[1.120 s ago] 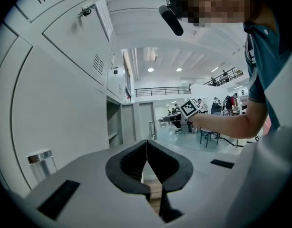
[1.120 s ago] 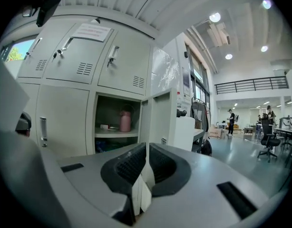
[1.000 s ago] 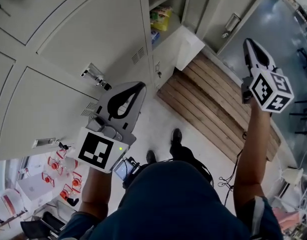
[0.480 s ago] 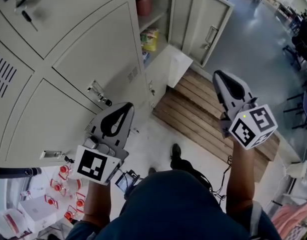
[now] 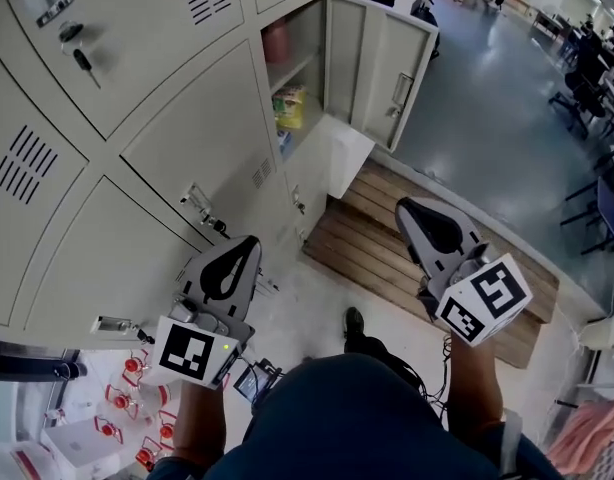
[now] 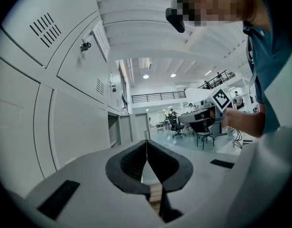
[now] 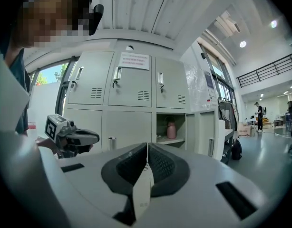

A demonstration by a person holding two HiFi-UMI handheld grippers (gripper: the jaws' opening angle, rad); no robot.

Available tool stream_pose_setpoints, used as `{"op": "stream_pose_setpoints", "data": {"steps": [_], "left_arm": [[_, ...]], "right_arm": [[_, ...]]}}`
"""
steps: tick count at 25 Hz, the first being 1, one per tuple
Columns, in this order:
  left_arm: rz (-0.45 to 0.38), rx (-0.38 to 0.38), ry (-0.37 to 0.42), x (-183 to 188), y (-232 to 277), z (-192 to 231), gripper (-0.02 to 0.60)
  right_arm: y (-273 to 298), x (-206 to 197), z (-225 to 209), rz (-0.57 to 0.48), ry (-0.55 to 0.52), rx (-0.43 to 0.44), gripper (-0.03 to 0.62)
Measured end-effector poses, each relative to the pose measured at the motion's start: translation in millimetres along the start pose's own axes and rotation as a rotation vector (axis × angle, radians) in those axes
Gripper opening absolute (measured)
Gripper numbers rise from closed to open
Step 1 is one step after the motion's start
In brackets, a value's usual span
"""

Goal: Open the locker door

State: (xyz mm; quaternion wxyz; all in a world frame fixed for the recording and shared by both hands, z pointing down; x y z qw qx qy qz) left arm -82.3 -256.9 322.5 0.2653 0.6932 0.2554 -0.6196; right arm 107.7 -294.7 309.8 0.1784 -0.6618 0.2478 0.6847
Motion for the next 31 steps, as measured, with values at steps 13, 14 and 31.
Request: {"op": "stream_pose_setpoints", "data": {"steps": [13, 14, 31], "left_arm": [[-0.004, -0.003, 0.009, 2.0, -22.9, -3.6, 0.017], [-0.003, -0.003, 0.010, 2.0, -24.6, -3.9, 0.017], [-0.006, -0.008, 0.039, 2.2, -40.5, 1.3, 0.017]], "right_arm": [[-16.0, -3.1, 39.7, 0.020, -0.078, 0.016, 0.035], [-16.8, -3.3, 40.9, 0.021, -0.077, 0.015, 0.035], [-21.5, -1.8, 50.1, 0.001, -0.080, -0.017, 0.035]]}}
Point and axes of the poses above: the fingertips, and each gripper's own axes: y forward along the fingers, z to its left, x out of its top, the point moved 1 cm from there along -y, backward along the fingers, and after that the axes turned 7 degrees about -x, right-handed, at the moved point
